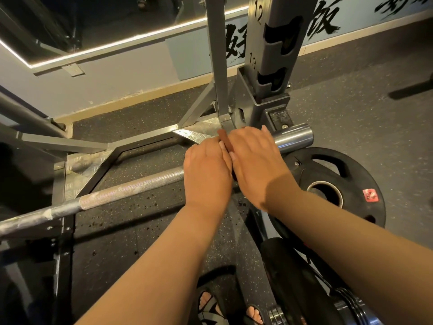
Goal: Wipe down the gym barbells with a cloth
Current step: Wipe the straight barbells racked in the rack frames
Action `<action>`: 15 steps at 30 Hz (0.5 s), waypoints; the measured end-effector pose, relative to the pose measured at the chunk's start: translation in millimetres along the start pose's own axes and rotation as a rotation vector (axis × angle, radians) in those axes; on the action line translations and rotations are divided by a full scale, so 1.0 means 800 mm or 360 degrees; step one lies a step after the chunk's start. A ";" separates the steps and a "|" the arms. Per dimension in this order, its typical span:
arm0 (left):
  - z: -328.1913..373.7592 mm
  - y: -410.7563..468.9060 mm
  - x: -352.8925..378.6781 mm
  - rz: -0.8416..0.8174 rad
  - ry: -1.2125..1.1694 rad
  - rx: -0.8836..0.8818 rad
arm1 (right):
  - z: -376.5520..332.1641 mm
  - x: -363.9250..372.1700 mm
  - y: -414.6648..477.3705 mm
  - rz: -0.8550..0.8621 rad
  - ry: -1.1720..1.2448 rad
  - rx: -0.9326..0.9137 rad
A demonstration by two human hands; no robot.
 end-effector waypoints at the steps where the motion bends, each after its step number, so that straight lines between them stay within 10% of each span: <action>1: -0.001 0.001 0.001 -0.0008 0.0024 -0.0007 | 0.000 0.003 -0.010 0.0028 -0.0009 -0.0059; 15: -0.001 -0.001 -0.002 0.0066 0.0101 -0.0040 | 0.017 -0.012 -0.009 -0.0205 -0.0115 -0.0133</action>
Point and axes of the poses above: each hand's wrist, its own y-axis towards the middle knuckle, its own x-axis out of the palm, z = x × y, the point moved 7 cm from there along y, towards the middle knuckle, and after that the axes turned 6 degrees about -z, right-handed, at the moved point
